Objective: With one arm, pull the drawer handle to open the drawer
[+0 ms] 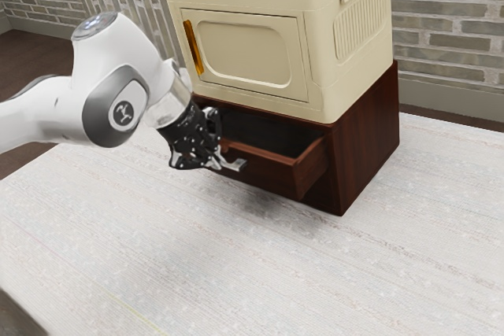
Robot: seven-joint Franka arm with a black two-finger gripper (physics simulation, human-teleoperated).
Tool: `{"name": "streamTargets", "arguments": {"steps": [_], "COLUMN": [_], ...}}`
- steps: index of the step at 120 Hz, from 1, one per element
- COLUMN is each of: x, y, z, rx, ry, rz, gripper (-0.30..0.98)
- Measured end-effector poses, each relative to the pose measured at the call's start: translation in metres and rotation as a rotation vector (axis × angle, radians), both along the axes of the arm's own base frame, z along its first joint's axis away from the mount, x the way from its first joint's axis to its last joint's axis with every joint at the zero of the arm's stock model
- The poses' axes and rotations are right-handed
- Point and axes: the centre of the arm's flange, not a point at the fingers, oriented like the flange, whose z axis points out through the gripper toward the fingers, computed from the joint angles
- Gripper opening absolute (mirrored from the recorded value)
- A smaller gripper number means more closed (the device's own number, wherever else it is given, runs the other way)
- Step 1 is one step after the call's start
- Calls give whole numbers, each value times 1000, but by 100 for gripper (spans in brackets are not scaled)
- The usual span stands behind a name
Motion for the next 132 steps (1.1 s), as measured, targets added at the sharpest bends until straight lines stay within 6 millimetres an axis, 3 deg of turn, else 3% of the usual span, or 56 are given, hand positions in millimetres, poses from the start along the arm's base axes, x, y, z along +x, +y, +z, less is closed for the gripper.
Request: {"name": "streamTargets", "arguments": {"steps": [132], "x": [-73], "y": [-8], "z": [-4], "rx": [-2], "ry": [-34], "rz": [12], "gripper": [-10]}}
